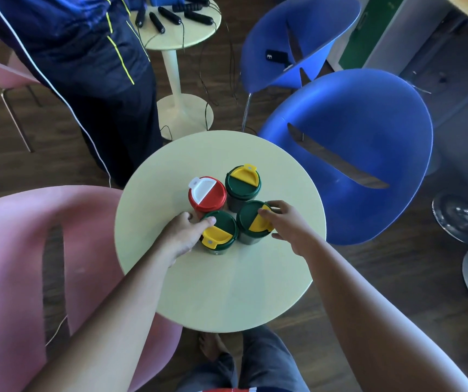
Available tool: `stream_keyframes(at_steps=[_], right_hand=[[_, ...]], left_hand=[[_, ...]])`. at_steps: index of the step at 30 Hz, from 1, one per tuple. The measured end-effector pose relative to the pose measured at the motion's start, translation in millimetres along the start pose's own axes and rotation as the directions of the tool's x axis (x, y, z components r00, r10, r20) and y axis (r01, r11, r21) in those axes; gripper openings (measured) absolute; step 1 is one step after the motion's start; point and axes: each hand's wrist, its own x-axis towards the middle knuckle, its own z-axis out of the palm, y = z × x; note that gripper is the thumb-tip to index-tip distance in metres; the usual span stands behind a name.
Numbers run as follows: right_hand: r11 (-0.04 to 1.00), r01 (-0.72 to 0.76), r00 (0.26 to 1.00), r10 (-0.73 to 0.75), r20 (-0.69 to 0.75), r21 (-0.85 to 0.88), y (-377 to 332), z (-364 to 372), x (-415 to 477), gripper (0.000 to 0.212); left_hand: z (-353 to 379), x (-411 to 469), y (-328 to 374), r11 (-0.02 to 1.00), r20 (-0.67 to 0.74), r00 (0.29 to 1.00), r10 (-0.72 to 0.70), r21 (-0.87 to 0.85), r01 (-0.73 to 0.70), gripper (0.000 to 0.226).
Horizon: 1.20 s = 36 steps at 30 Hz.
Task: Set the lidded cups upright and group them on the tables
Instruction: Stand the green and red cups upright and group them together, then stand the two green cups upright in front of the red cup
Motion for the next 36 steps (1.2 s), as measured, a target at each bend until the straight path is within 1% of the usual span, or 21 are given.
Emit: stream_keyframes(at_steps=[1,2,4,6,8,10,13,15,17,19,24,27,31,33,36], right_hand=[[0.999,0.026,0.999,-0.026,-0.022,-0.028,-1.5,-2.4,-1.9,0.048],[0.996,0.057,0.997,-0.060,-0.045,-0.064,-4.3,-4.9,-4.8,0.049],[0.980,0.120,0.986,-0.137,-0.099,-0.159,-11.7,-10.7,-11.8,0.048],[0.950,0.177,0.966,-0.218,-0.141,-0.258,-21.3,-17.1,-18.0,0.045],[0.915,0.229,0.945,-0.291,-0.150,-0.333,-33.3,-24.0,-26.5,0.040],[0.873,0.282,0.923,-0.360,-0.135,-0.398,-46.0,-33.5,-36.3,0.037],[0.783,0.338,0.884,-0.454,-0.109,-0.522,-64.6,-56.6,-53.0,0.032],[0.719,0.351,0.860,-0.501,-0.098,-0.600,-76.9,-77.6,-63.4,0.028],[0.658,0.329,0.843,-0.528,-0.103,-0.677,-89.1,-101.3,-75.2,0.025],[0.623,0.256,0.854,-0.504,-0.129,-0.739,-98.8,-127.5,-87.1,0.023],[0.584,0.099,0.870,-0.444,-0.215,-0.806,-99.0,-194.8,-119.4,0.020],[0.562,0.015,0.859,-0.431,-0.277,-0.827,-84.6,-236.5,-144.7,0.029],[0.579,-0.069,0.847,-0.396,-0.354,-0.812,-53.3,-299.5,-186.2,0.034],[0.607,-0.094,0.826,-0.395,-0.402,-0.789,-33.2,-331.9,-208.3,0.033],[0.641,-0.144,0.786,-0.389,-0.480,-0.754,0.7,-378.9,-243.2,0.037]], left_hand=[[-3.3,-3.1,1.6,0.997,-0.050,0.998,0.028,0.075,-0.025,0.085],[-6.7,-6.6,4.2,0.989,-0.109,0.991,0.078,0.136,-0.063,0.088],[-13.0,-15.3,12.4,0.956,-0.222,0.949,0.225,0.239,-0.171,0.084],[-19.1,-25.0,26.4,0.904,-0.270,0.892,0.363,0.334,-0.267,0.076],[-23.7,-31.5,43.7,0.832,-0.238,0.850,0.471,0.441,-0.337,0.066],[-26.4,-36.1,65.2,0.756,-0.170,0.826,0.538,0.530,-0.383,0.057],[-28.1,-41.5,106.8,0.648,-0.069,0.787,0.613,0.615,-0.450,0.047],[-25.7,-47.4,139.2,0.567,0.039,0.777,0.628,0.661,-0.492,0.046],[-19.3,-56.1,171.9,0.480,0.155,0.775,0.613,0.705,-0.521,0.049],[-7.2,-62.8,202.1,0.389,0.233,0.774,0.589,0.757,-0.525,0.052],[44.2,-90.5,266.2,0.196,0.321,0.730,0.603,0.828,-0.526,0.058],[88.7,-113.5,294.4,0.116,0.370,0.696,0.615,0.831,-0.544,0.057],[157.3,-151.8,320.8,0.059,0.412,0.661,0.627,0.821,-0.568,0.055],[193.6,-173.9,330.8,0.021,0.437,0.643,0.629,0.818,-0.575,0.054],[249.0,-207.5,345.9,-0.062,0.490,0.590,0.642,0.800,-0.597,0.051]])
